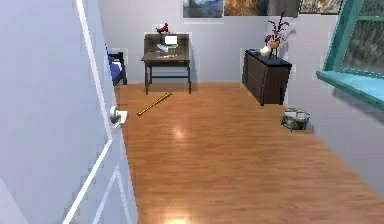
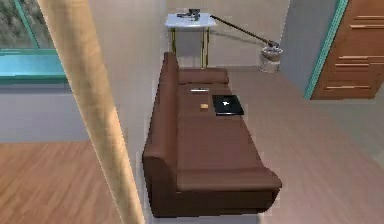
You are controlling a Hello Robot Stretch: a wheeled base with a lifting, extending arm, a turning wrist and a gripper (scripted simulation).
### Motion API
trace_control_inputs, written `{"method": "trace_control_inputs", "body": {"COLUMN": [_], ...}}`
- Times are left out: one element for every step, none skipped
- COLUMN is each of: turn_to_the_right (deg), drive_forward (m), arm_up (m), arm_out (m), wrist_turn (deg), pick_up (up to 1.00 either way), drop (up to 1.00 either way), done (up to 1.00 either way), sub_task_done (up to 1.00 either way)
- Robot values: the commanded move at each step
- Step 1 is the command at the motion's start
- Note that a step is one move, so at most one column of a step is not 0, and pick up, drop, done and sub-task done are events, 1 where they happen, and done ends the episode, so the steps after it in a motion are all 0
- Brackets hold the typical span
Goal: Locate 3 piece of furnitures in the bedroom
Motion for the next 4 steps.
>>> {"method": "trace_control_inputs", "body": {"turn_to_the_right": [0.0, -9.0, 0.0, -36.0], "drive_forward": [1.00, 0.00, 0.20, 0.00], "arm_up": [0.00, 0.00, 0.00, 0.00], "arm_out": [0.00, 0.00, 0.00, 0.00], "wrist_turn": [0.0, 0.0, 0.0, 0.0], "pick_up": [0.00, 0.00, 0.00, 0.00], "drop": [0.00, 0.00, 0.00, 0.00], "done": [0.00, 0.00, 0.00, 0.00], "sub_task_done": [0.00, 0.00, 0.00, 0.00]}}
